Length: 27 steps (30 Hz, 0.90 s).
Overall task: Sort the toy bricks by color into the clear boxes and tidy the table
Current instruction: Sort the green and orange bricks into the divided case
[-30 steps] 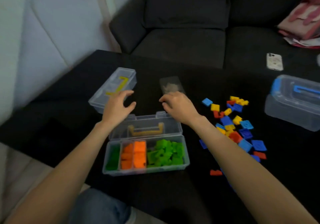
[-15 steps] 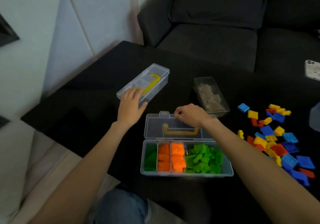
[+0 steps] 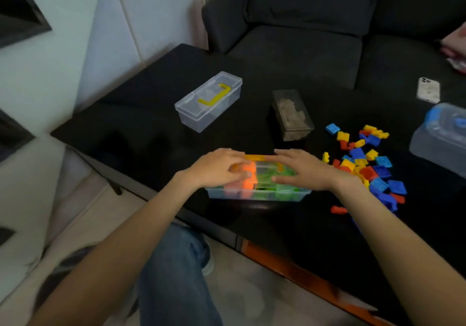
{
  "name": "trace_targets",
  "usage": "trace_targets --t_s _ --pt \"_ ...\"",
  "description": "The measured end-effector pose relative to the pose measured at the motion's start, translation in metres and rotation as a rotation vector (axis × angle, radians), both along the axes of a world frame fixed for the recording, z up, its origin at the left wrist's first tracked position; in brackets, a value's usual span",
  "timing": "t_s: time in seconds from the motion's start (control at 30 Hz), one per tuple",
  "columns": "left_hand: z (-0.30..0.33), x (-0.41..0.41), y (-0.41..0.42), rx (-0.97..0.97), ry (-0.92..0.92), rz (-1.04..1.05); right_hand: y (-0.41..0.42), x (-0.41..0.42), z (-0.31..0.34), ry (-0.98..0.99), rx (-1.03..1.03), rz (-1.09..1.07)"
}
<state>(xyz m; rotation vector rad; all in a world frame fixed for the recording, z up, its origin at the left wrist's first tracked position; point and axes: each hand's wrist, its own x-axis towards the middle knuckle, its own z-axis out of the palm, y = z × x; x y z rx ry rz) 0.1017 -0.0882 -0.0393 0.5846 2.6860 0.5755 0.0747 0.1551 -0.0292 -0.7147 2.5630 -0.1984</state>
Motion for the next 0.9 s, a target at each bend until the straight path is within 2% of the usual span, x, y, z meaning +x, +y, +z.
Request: trace_targets --t_s 0.13,0.23,0.33,0.53,0.7,0.83,0.9 --pt "-0.019 0.015 -0.005 -0.102 0.057 -0.063 0.007 0.027 -0.027 0.059 0.107 0.023" --pt "-0.031 0.02 -0.011 -0.25 0.111 -0.172 0.005 0.032 -0.038 0.156 0.125 0.044" --pt "-0.037 0.024 -0.009 -0.338 0.178 -0.193 0.005 0.034 -0.043 0.302 0.212 0.083" --pt "-0.045 0.029 -0.009 -0.327 0.283 -0.164 0.005 0.04 -0.05 0.466 0.23 0.1" --pt "-0.041 0.01 -0.019 -0.289 0.275 -0.158 -0.004 0.036 -0.051 0.492 0.218 0.032" --pt "-0.045 -0.017 -0.023 -0.275 0.506 -0.015 -0.024 0.021 -0.037 0.533 0.179 -0.076" --pt "-0.05 -0.037 -0.02 -0.188 0.571 0.055 -0.026 0.014 -0.037 0.514 0.112 -0.083"
